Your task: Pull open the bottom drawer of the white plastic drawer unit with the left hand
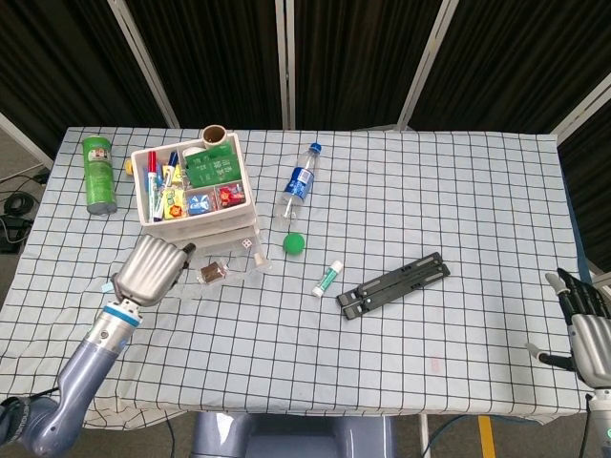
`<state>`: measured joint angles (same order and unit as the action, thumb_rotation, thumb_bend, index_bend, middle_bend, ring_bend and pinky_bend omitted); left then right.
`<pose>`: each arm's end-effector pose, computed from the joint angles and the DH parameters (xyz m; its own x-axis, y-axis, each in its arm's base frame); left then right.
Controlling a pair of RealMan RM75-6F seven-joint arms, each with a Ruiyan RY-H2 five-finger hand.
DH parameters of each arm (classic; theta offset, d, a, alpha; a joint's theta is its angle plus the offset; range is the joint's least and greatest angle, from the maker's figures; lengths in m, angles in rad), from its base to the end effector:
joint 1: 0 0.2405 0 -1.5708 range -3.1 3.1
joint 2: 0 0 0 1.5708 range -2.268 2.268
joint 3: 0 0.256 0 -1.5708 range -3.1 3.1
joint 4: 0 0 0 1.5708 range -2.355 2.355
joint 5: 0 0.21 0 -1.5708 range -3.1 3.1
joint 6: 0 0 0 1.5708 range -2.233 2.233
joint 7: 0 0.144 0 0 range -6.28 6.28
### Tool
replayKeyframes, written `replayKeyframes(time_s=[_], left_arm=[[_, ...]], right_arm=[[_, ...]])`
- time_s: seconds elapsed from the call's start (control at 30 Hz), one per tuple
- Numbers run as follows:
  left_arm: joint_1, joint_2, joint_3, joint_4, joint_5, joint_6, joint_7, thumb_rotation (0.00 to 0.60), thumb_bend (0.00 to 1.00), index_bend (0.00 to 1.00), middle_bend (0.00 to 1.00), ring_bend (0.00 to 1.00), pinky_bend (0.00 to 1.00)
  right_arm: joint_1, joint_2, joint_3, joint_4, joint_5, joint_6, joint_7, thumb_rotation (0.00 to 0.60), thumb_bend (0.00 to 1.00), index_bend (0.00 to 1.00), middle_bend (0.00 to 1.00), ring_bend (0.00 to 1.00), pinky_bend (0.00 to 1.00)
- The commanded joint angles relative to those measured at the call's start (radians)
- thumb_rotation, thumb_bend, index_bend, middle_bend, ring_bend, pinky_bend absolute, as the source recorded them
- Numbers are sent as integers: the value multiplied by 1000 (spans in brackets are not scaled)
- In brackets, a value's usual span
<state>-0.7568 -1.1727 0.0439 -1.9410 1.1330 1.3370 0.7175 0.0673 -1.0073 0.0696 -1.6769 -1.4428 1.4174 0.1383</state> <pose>-0.1416 0.2931 0.0932 0.7141 -0.0215 0.6997 0.6424 -0.3770 -0.6672 -0.3183 -0.1788 0.1859 0.2997 -0.0456 0.9529 -0.9509 0.0665 0.3022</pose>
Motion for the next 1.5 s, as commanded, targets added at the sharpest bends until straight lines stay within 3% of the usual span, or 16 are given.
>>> replayKeyframes(time_s=[0.03, 0.3, 0.4, 0.67, 0.97, 1.23, 1.4, 1.5], left_arm=[[102, 49, 24, 48, 81, 61, -163, 600, 462, 568, 1000, 949, 857], [218, 28, 55, 230, 162, 90, -340, 600, 465, 668, 1000, 949, 857], [240, 11, 54, 289, 168, 79, -383, 600, 513, 717, 1000, 949, 857], [284, -76, 30, 460, 164, 24, -470, 600, 612, 798, 1000, 949, 857], [292, -202, -24, 600, 125, -58, -487, 600, 611, 799, 1000, 949, 857], [282, -299, -81, 652, 86, -76, -415, 600, 587, 716, 988, 949, 857], [275, -324, -101, 646, 66, -99, -391, 600, 455, 437, 975, 948, 857], [275, -329, -112, 637, 53, -105, -375, 600, 396, 350, 973, 946, 857]], right_arm=[[0, -3, -3, -2, -3, 1, -9, 600, 19, 0, 0, 0, 0], [3, -19, -9, -6, -7, -3, -54, 600, 18, 0, 0, 0, 0], [4, -26, -11, -7, -8, -5, -69, 600, 18, 0, 0, 0, 0], [8, -36, -13, -7, -5, -13, -92, 600, 18, 0, 0, 0, 0], [10, -37, -13, -5, 0, -16, -95, 600, 18, 0, 0, 0, 0], [12, -40, -13, -5, 6, -23, -101, 600, 19, 0, 0, 0, 0], [12, -39, -13, -5, 7, -23, -101, 600, 19, 0, 0, 0, 0], [12, -37, -13, -6, 8, -23, -99, 600, 19, 0, 0, 0, 0]])
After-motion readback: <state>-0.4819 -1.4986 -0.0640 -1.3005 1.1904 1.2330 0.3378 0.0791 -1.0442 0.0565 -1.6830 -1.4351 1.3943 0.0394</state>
